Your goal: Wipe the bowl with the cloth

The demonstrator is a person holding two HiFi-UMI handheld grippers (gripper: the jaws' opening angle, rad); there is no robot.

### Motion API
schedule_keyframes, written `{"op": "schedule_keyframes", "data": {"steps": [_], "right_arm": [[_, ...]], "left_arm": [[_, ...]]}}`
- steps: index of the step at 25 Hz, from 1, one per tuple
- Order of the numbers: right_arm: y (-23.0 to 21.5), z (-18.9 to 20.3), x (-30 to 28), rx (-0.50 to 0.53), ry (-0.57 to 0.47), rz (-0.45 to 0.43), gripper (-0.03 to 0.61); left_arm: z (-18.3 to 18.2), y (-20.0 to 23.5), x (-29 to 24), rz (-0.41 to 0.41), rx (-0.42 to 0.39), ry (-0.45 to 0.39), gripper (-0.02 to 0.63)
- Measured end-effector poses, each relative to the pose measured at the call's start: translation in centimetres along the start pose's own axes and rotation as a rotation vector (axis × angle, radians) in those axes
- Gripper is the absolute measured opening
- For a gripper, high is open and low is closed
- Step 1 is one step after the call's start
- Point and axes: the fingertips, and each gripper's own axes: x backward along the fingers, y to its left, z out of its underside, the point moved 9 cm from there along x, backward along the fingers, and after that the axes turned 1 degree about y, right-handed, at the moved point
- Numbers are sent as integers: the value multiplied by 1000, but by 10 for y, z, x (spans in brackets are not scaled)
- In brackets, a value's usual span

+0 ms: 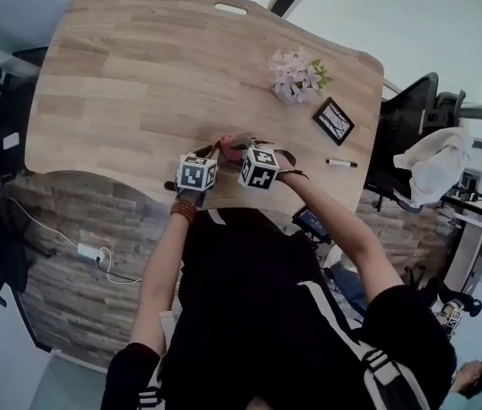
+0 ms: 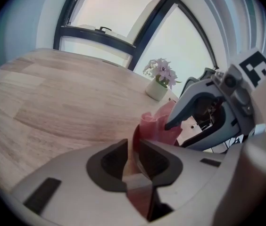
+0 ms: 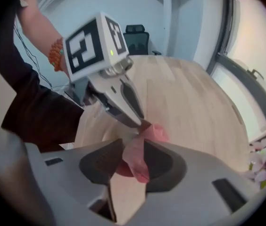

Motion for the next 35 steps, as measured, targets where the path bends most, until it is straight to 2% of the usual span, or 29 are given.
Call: {"op": "schedule_keyframes", "data": {"steps": [2,5,8,11,16,22,27,30,35], "right_arm": [[-4,11,-14,-40,71,24,141],[-14,16,-15,-23,115,166,140],[-21,17,-10,-6,116,298,151],[-28,19,-7,-63,74,352,183],[-35,18,-11,-98,14,321,203],[-44,14,-20,-56,-3,196,208],[-48,10,-33,9,17,153,155],[-51,9,-38,12,27,163,115],[-53,5,-45,19,43,140,92]], "left_arm": [[1,0,-2,-3,-4,13,64],[1,0,-5,4,-13,31,64],[0,-4,-8,-7,-26,35,64],[0,-5,-8,-13,-24,47,64],[0,-4,-7,-15,-35,59,64],[-2,-6,-10,-20,-71,52,64],[-1,-7,-12,-21,-76,50,64],[-2,-9,-13,-20,-78,44,64],[0,-5,-14,-19,-64,45,65]]}}
